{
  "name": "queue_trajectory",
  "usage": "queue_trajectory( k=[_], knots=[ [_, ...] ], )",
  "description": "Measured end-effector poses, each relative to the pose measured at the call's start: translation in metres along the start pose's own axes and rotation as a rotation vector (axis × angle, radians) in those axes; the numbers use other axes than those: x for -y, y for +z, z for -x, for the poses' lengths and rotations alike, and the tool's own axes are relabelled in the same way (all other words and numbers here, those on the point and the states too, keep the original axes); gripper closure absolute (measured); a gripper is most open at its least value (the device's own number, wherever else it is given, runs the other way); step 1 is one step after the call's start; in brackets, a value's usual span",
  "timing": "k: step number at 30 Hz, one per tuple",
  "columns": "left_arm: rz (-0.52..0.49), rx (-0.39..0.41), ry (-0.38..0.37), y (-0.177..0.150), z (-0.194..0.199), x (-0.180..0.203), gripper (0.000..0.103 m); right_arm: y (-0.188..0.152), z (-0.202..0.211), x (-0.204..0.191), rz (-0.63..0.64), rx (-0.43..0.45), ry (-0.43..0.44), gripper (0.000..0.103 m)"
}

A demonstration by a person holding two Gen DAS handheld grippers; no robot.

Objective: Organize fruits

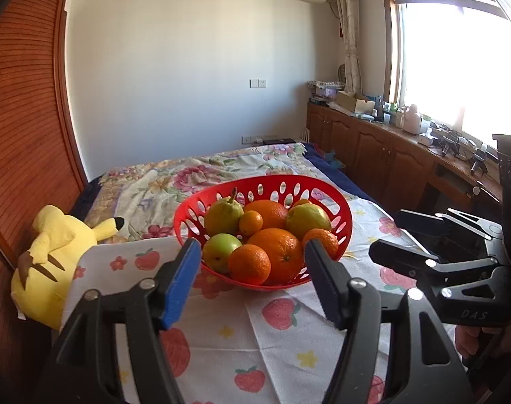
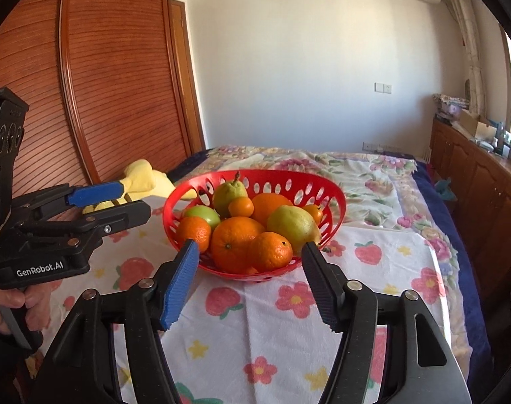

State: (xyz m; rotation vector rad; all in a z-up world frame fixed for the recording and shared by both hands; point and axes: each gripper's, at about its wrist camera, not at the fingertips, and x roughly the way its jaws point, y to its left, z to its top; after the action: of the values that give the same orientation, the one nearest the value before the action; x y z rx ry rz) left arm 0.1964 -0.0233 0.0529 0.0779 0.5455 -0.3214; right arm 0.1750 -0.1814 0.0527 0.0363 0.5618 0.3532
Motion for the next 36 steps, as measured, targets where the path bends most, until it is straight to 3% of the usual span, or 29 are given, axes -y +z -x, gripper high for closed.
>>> queue_trajectory(
  k=[4,8,13,17,36],
  knots=[
    [-0.013,0.050,0.021,-0.005,0.027,0.005,0.028,-0.003,0.022,-0.009,-0.005,0.049,-0.030,0.025],
    [-0.021,0.045,0.069,-0.011,0.047,0.011,0.027,-0.007,0.042,-0.019,-0.016,0.099,-0.061,0.012],
    [-0.019,0.028,0.144,-0.024,0.066,0.016,0.026,-0.015,0.070,-0.029,-0.033,0.171,-0.100,0.004],
    [-0.005,0.035,0.125,-0.037,0.081,0.022,0.020,-0.022,0.086,-0.035,-0.033,0.186,-0.117,0.003],
    [-0.013,0.067,0.125,-0.063,0.138,0.037,0.019,-0.034,0.133,-0.048,-0.036,0.215,-0.169,0.003]
  ],
)
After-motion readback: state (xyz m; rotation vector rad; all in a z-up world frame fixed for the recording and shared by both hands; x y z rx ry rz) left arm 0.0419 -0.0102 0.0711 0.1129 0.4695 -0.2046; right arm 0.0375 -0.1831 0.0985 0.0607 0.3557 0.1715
